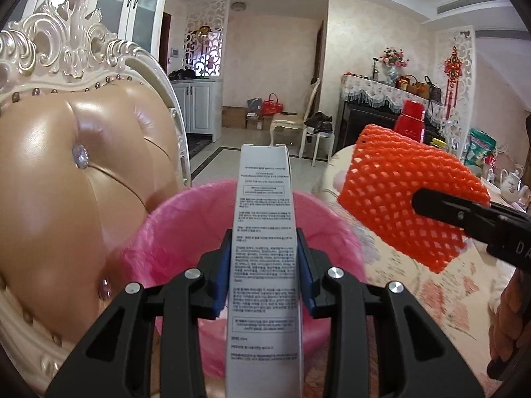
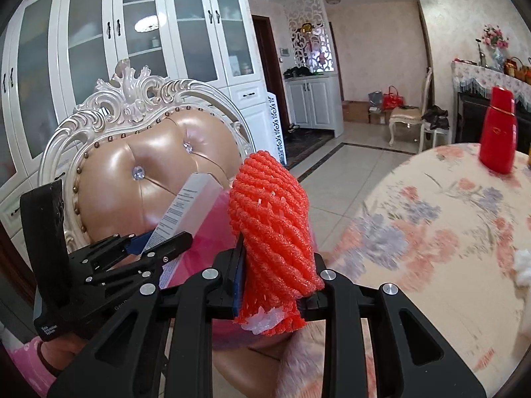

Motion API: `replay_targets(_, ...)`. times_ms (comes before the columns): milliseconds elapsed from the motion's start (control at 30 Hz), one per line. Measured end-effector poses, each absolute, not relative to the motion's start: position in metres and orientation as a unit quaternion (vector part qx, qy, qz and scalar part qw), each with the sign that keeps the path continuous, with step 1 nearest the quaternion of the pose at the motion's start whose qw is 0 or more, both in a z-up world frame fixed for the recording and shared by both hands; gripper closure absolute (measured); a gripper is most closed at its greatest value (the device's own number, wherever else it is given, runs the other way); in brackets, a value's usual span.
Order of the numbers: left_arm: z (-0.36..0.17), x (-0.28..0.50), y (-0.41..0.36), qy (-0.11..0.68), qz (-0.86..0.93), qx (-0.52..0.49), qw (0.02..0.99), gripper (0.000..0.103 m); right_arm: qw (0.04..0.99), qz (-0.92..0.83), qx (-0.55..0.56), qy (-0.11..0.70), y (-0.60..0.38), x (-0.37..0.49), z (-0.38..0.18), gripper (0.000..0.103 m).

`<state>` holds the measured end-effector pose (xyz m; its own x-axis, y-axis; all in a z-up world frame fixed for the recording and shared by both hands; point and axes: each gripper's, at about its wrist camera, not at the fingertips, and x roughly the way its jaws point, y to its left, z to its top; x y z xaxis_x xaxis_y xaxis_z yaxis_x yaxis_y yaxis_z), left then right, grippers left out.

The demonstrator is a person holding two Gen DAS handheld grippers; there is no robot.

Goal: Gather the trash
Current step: 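Drop the white box into the pink bin with the left tool while the right tool drops the orange net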

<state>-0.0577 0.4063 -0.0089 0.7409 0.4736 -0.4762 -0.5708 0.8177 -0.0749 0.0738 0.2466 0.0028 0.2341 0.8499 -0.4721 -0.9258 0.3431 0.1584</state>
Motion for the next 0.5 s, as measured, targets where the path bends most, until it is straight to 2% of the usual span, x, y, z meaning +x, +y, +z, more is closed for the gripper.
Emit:
replay_targets(300,-0.025,-0.042,0.455,0.231,0.313,-0.13,0.912,0.068,0.77,0.575,-0.077,0.265,0.299,0.086,-0.013,0.075)
replay_targets(333,-0.027,-0.041,0.46,0.231,0.315,-0.135,0.911,0.065,0.769,0.576,-0.081,0.267,0.303,0.087,-0.015,0.073)
replay_targets(367,-0.028,-0.041,0.462,0.232,0.314,-0.138,0.91,0.06,0.769,0.575,-0.086,0.266,0.307,0.086,-0.017,0.062)
replay_targets(400,-0.029,-0.041,0.465,0.231,0.314,-0.142,0.91,0.046,0.771,0.572,-0.091,0.265,0.31,0.087,-0.019,0.04)
replay_targets(433,-0.029,-0.042,0.467,0.226,0.32,-0.145,0.909,0.033,0.771,0.572,-0.092,0.265,0.312,0.087,-0.02,0.03)
replay_targets(500,-0.027,-0.048,0.467,0.211,0.328,-0.15,0.908,0.03,0.773,0.574,-0.084,0.257,0.306,0.088,-0.021,0.026)
